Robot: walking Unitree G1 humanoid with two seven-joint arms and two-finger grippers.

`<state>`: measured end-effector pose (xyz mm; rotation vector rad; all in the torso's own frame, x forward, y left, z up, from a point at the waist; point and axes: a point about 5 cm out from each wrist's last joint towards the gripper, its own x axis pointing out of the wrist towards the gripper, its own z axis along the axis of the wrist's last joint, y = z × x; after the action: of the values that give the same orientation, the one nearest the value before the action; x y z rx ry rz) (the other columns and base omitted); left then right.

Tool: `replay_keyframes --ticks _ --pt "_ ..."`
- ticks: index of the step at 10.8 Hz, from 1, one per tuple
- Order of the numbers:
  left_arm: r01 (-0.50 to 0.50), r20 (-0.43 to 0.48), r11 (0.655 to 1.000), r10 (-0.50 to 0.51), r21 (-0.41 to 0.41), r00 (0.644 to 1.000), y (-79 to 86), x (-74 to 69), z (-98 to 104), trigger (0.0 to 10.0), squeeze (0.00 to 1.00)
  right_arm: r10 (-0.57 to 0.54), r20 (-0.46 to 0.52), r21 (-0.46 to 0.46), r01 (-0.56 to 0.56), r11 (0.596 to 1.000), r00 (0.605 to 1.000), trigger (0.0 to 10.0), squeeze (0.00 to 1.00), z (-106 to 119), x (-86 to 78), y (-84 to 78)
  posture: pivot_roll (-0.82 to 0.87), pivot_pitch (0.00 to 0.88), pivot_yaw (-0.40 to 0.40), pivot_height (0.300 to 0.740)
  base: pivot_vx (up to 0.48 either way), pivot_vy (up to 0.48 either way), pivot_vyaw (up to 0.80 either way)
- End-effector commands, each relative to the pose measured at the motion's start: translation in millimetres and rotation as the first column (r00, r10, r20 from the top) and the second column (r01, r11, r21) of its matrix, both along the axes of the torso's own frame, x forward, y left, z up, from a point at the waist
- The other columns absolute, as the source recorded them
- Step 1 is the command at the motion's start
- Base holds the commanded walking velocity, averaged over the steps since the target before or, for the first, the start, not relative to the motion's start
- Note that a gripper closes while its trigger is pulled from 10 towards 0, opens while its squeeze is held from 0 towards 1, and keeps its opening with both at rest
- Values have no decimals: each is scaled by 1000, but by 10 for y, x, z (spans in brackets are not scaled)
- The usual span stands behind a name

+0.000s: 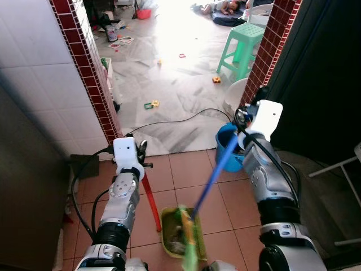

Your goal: Sweep floor

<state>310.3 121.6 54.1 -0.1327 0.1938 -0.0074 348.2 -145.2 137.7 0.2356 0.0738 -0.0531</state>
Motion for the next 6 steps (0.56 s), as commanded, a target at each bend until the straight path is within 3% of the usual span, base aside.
replay_keyframes --ticks 1,2,4,5,6 --pt "8 59 999 -7 -32 998 -55 84 133 10000 0 20 79 51 -24 998 997 10000 0 207 43 27 -32 0 -7 740 0 0 0" --pt "12 61 999 -9 -37 998 -64 90 128 10000 0 28 96 48 -33 998 995 10000 0 244 49 8 -35 0 -8 740 0 0 0" --pt "14 65 999 -11 -45 998 -73 94 129 10000 0 59 149 -112 -43 993 987 10000 0 316 57 -55 -37 0 -8 740 0 0 0" --pt "1 82 998 3 -56 997 -46 102 153 10000 0 102 203 -230 -54 972 974 10000 0 398 48 -101 -37 0 -8 740 0 0 0" --pt "-5 101 999 9 -36 995 -8 118 189 10000 0 116 220 -277 -52 960 969 10000 0 424 45 -152 -37 0 -8 740 0 0 0"
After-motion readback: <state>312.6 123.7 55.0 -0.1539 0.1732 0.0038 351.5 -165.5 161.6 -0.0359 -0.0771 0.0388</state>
